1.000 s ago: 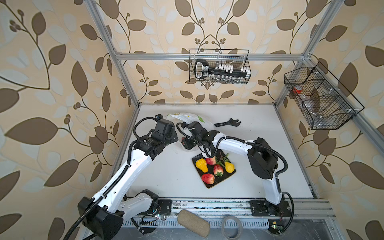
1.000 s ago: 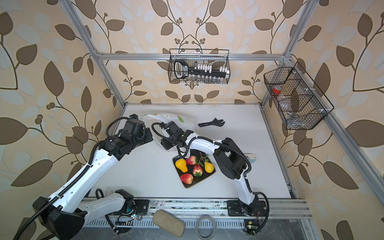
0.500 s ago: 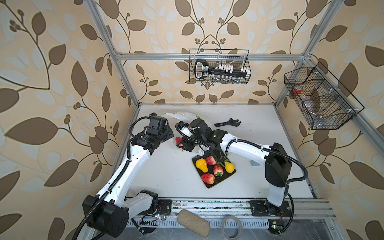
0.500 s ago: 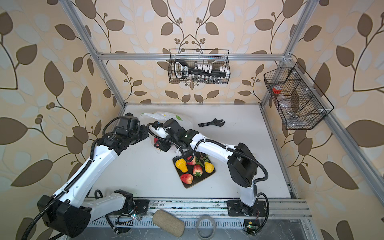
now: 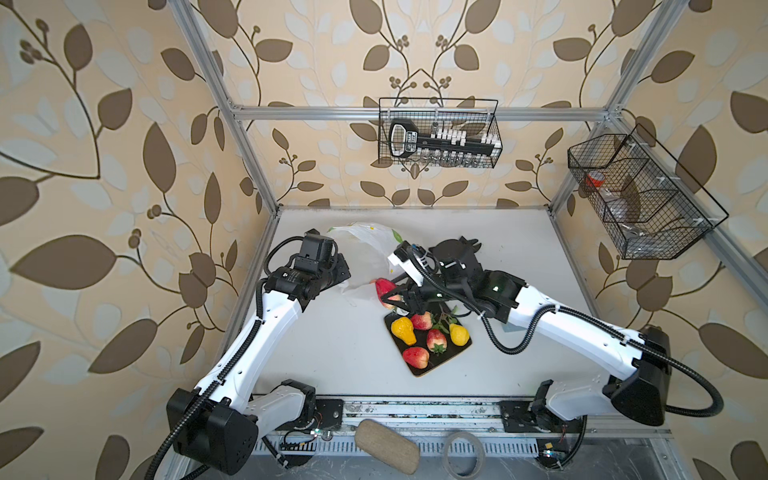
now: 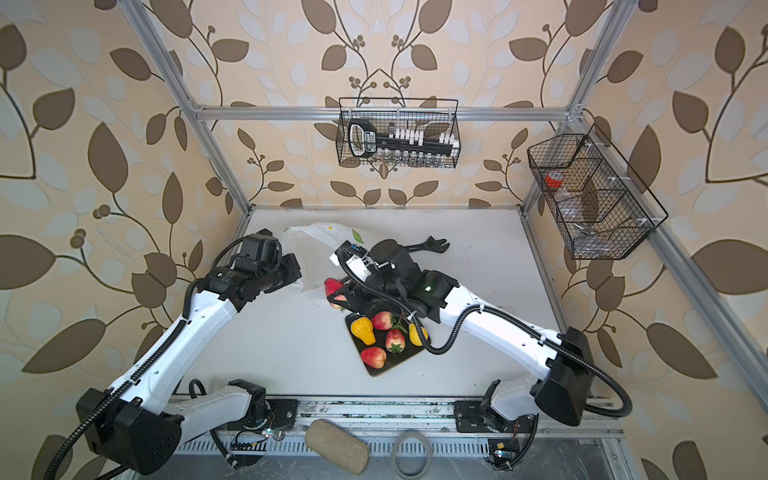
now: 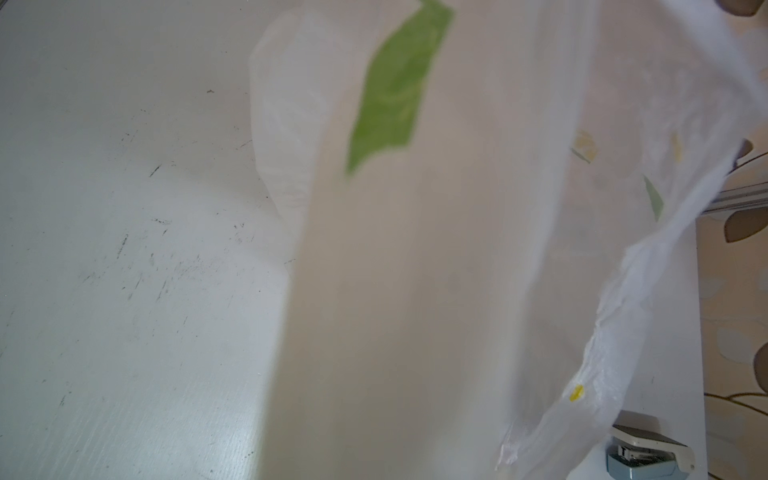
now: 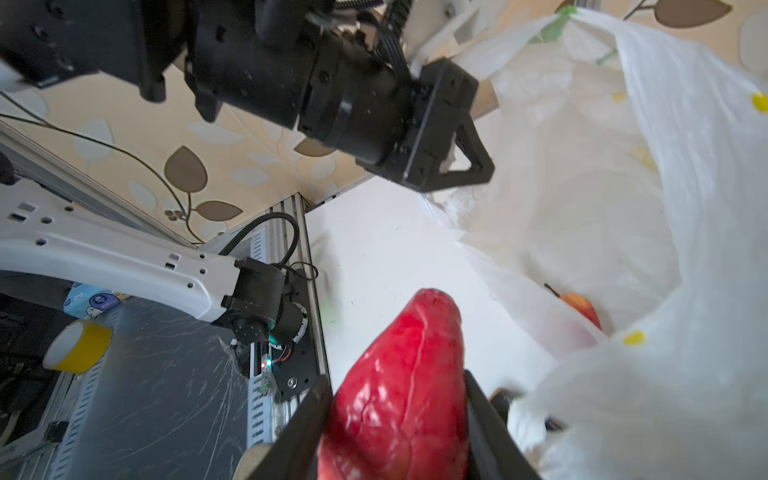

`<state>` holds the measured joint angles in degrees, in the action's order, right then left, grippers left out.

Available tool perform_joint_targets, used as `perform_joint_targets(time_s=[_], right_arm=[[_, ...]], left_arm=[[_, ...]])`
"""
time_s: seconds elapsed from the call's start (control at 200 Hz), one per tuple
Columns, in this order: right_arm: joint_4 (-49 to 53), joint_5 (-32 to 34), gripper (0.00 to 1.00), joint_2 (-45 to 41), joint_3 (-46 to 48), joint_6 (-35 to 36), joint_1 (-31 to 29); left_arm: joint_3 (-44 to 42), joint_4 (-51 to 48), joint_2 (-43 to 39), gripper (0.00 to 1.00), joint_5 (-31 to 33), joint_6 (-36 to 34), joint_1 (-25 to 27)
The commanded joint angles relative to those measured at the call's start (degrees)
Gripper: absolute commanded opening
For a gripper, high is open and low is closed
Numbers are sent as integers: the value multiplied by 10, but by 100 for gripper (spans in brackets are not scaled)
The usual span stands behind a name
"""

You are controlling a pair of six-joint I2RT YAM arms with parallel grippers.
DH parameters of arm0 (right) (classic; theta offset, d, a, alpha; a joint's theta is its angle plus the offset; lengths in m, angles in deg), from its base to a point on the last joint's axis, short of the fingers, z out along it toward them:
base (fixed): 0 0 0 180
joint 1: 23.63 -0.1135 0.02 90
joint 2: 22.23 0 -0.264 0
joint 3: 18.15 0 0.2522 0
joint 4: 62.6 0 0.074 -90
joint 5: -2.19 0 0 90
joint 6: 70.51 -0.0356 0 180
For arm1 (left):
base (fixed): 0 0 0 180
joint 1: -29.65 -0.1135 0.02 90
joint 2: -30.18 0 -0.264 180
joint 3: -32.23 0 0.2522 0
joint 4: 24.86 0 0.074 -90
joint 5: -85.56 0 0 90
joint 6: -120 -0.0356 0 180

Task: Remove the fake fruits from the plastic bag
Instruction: 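Lift the strawberry out of the bag and carry it over the mat, then lower the strawberry onto the black mat and open the right gripper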

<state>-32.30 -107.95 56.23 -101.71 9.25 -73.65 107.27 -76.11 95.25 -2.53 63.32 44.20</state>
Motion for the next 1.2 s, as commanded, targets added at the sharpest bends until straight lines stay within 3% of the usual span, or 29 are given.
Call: perform_joint_targets(time_s=[0.0,0.15,0.35,0.57,0.855,1.03,1.195], right_arm=[[29,55,40,-38,70,-51,38],[59,150,39,-60,148,-86,60],[-7,157,39,-43,225,-133,21],[-58,166,41,18,239,-138,-2],[-70,181,56,58,250,-131,-3],[-45,192,72,11,241,-122,-3],[1,202,75,-45,216,-106,-3]], left_arm=[[9,6,-2,0,-8,-14,-3],[15,-3,-8,0,-8,-19,-3],[16,-11,-24,0,-8,-26,-3],[17,-21,-34,0,-8,-29,-3],[17,-29,-42,0,-6,-30,-3],[18,-31,-44,0,-5,-31,-3],[22,-32,-44,0,-8,-33,-3]])
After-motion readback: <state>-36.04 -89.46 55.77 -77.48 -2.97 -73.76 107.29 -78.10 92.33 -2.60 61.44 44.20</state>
